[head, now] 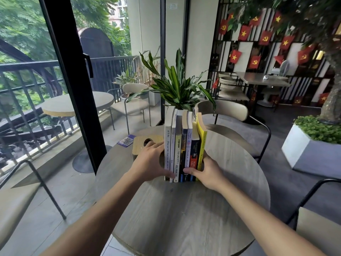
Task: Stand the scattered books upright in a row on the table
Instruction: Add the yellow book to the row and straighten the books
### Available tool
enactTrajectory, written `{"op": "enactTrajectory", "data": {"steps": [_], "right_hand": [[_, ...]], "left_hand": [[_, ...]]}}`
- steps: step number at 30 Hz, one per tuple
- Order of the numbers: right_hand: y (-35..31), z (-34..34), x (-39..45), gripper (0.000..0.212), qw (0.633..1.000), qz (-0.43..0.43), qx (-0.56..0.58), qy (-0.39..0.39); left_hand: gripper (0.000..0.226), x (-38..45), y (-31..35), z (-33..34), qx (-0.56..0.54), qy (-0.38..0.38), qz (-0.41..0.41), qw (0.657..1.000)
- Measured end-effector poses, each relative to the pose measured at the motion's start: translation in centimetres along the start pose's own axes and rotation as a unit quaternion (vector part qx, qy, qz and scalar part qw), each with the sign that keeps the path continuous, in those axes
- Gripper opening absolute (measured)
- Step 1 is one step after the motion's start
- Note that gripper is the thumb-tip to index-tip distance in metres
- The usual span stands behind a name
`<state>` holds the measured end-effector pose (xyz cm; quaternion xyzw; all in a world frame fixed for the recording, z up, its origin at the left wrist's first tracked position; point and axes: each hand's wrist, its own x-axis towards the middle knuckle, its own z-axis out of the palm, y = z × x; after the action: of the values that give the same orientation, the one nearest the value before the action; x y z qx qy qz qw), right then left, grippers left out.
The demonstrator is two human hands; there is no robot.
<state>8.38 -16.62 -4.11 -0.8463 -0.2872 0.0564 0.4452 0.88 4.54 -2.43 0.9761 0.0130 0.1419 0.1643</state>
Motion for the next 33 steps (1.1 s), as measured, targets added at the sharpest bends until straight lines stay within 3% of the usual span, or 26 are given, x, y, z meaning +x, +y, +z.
{"op": "enactTrajectory", "data": {"steps": [13, 20, 33], "right_hand": [[0.1, -0.5, -0.2, 0.060, 1.000, 0.013, -0.011, -0.022], [0.5, -1.0, -0.7, 0.060, 0.999, 0.035, -0.029, -0.027], [0.7, -1.1, -0.8, 0.054, 0.999, 0.035, -0.037, -0.019]], "left_hand": [[0.087, 0.0, 0.0, 0.0, -0.020, 0.014, -0.005, 1.000], [0.111, -0.9, -0.5, 0.9, 0.124, 0.015, -0.093, 0.988], [0.108, -0.8, -1.1, 1.5, 0.072, 0.051, -0.058, 0.994]]}}
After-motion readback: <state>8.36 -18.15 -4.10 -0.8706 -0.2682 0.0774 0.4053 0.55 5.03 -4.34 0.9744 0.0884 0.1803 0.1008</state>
